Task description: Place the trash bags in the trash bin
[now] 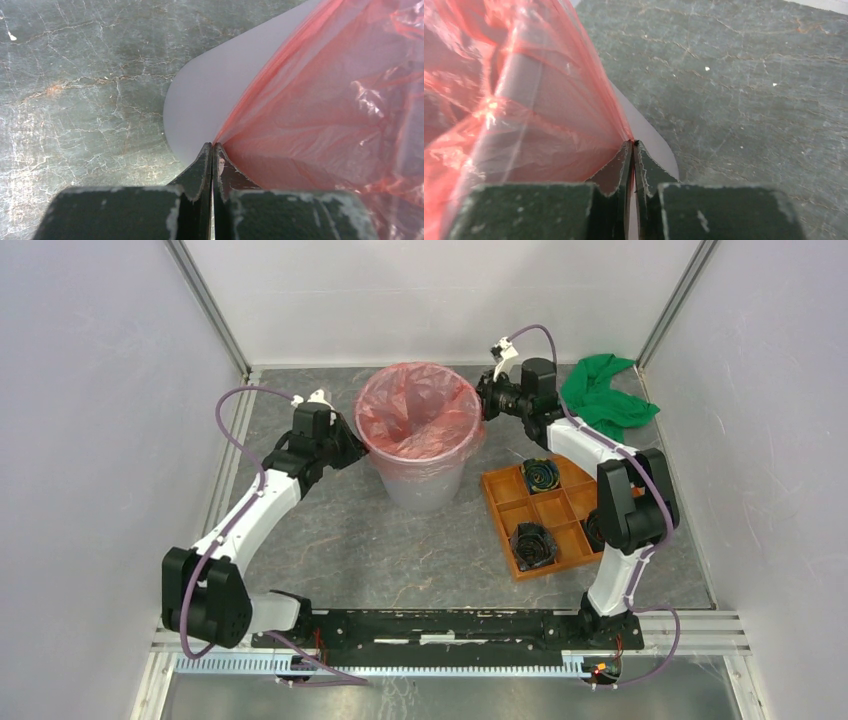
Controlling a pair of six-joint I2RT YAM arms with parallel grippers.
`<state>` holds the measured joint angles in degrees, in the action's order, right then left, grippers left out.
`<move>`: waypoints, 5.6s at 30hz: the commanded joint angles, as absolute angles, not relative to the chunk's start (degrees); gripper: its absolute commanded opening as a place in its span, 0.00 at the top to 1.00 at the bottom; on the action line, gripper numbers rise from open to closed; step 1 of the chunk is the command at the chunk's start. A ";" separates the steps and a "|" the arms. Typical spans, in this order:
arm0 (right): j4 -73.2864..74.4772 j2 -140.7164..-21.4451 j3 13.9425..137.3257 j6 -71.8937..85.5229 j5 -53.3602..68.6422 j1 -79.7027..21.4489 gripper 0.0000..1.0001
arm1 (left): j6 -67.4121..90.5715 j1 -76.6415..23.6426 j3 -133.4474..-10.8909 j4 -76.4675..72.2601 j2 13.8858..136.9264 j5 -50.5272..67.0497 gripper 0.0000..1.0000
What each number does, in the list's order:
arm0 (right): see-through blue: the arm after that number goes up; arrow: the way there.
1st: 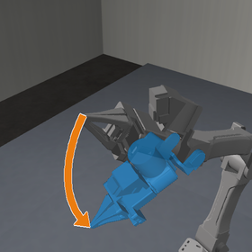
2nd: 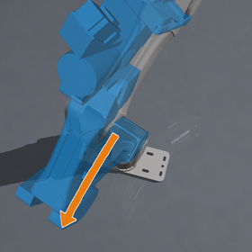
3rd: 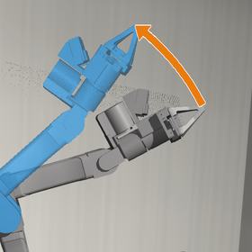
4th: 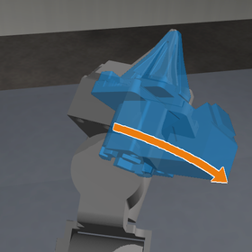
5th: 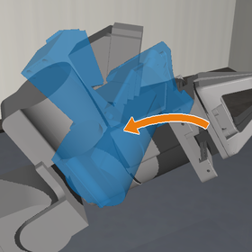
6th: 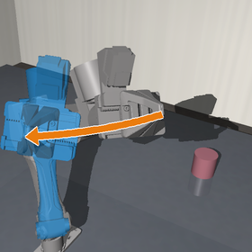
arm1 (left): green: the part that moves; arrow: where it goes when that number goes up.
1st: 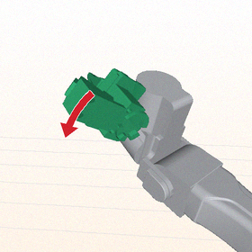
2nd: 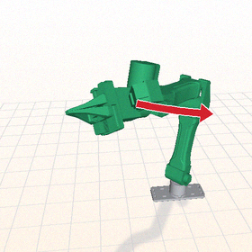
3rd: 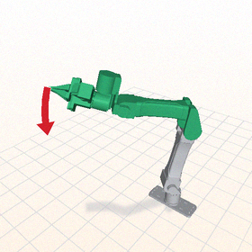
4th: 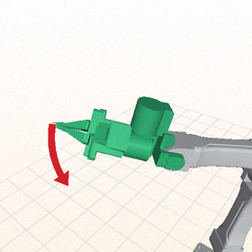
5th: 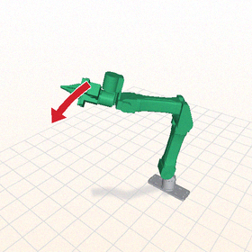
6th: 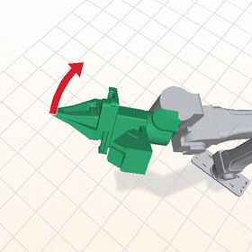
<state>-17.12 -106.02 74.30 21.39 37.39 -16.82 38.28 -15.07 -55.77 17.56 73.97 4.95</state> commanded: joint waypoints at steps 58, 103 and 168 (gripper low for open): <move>-5.66 -61.88 45.33 26.66 37.71 -13.70 0.02 | 42.06 -14.68 -43.23 13.06 67.27 8.22 0.89; -32.70 -80.62 33.81 29.01 30.17 -21.94 0.85 | 28.57 -40.72 -92.85 35.17 93.01 -19.40 0.44; -1.84 -63.70 43.99 9.45 15.35 -22.48 0.11 | 41.92 -9.76 -50.24 32.49 51.39 -0.90 0.00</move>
